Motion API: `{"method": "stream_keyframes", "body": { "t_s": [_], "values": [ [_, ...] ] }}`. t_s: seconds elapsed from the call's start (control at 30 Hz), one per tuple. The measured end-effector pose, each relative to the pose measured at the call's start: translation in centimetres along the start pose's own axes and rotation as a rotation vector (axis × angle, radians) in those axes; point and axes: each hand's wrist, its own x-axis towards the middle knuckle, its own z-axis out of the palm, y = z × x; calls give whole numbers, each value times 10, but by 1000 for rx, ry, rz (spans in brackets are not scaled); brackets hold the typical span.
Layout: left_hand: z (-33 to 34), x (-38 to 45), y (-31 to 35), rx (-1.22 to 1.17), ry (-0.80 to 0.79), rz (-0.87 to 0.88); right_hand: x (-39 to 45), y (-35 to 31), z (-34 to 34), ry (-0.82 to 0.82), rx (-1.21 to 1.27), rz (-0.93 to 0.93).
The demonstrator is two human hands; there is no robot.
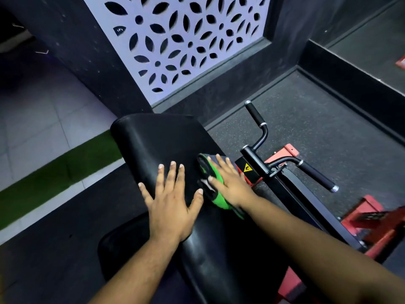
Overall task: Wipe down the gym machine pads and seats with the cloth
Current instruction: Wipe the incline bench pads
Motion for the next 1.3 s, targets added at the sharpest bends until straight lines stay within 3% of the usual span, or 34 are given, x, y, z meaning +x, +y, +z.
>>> {"method": "stream_keyframes", "body": {
  "t_s": [0.1, 0.2, 0.43, 0.53, 0.63, 0.8, 0.87, 0.93, 1.1, 1.2, 1.3],
  "values": [
    [0, 1, 0, 5, 9, 1, 63, -13, -7, 97, 33, 98],
    [1, 2, 1, 14, 7, -2, 87, -12, -7, 87, 51, 163],
    [-1, -2, 0, -18, 12, 9, -7, 56, 17, 119, 57, 75],
    [-1, -2, -1, -40, 28, 23, -38, 84, 22, 154, 31, 172],
    [0, -1, -2, -84, 58, 36, -39, 55, 28, 198, 57, 286],
    [1, -12, -9, -362, 239, 249, -119, -34, 46, 240, 210, -66],
    [3, -15, -13, -407, 290, 346, -164, -46, 49, 235, 168, -86],
    [4, -17, -15, -391, 269, 405, -193, -33, 56, 253, 52, 31],
    [6, -42, -6, -180, 20, 608, -183, 27, 38, 133, -58, 610],
    [12, -60, 0, -11, -11, 713, -148, 37, 26, 102, -29, 702],
    [9, -58, 2, 22, -45, 680, -158, 32, 32, 78, -8, 642]
  ]
}}
